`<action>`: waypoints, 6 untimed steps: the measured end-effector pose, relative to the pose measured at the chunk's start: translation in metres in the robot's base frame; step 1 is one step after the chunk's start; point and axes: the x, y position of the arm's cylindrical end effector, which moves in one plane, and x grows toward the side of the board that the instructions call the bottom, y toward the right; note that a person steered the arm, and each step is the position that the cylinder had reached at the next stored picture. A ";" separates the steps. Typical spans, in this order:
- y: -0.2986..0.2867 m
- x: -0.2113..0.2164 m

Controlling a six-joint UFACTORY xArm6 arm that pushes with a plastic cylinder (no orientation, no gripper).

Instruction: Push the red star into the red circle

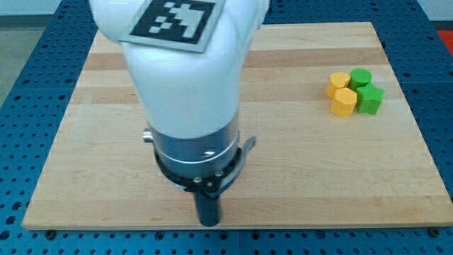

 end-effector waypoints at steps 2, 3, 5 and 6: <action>-0.037 -0.009; -0.041 -0.018; -0.041 -0.046; -0.034 -0.055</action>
